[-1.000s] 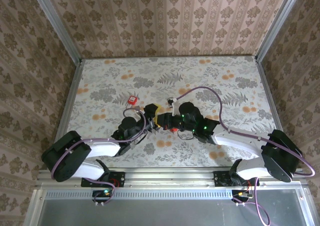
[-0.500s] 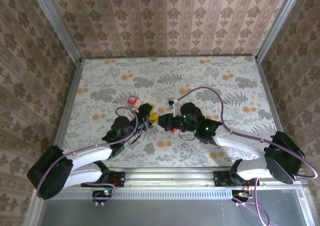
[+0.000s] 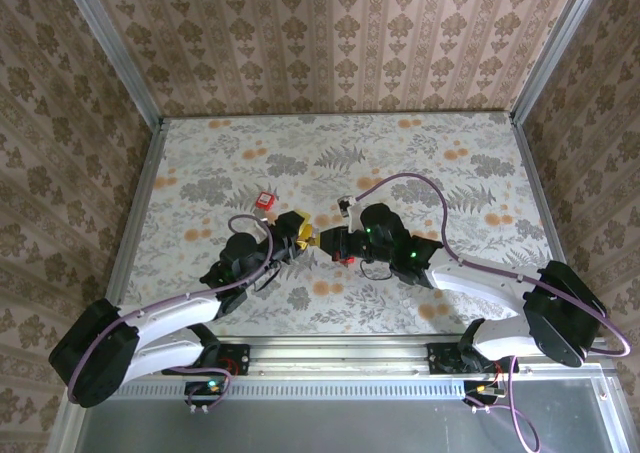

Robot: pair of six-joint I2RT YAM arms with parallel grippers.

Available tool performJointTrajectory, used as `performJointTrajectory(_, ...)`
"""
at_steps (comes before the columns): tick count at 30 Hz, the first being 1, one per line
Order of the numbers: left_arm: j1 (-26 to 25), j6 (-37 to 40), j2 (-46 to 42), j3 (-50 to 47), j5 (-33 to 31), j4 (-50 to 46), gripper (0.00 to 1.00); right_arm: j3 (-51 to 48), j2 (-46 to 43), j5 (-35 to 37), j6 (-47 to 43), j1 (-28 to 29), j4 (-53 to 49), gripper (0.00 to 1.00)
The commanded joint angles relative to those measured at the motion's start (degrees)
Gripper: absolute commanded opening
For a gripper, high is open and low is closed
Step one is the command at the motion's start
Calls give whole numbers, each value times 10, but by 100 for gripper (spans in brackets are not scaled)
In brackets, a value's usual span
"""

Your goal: Unlock with the key

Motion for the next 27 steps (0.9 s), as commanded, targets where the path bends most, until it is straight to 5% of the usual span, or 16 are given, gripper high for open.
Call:
performJointTrajectory(1,6,16,-9,-2,8,-16,36,0,-3,-6,-12,-2,-7,0)
performJointTrajectory(13,8,31,-8,1,21,-40,0,7,-5,-10,-7,-3,-16,0)
performJointTrajectory(19,11,47,-11,4,22,-54,0,2,-19,-6,-4,-4,-21,0)
performJointTrajectory(21,14,66,-15,8,24,-52,0,-1,-22,-12,2,-7,-18,12)
performJointTrajectory(24,30,140,-30,30,39,-81,0,-11,-34,-28,23,-18,-10,51)
performJointTrajectory(27,46,255,-64,61,49,-141,0,-28,-54,-77,51,-51,17,66)
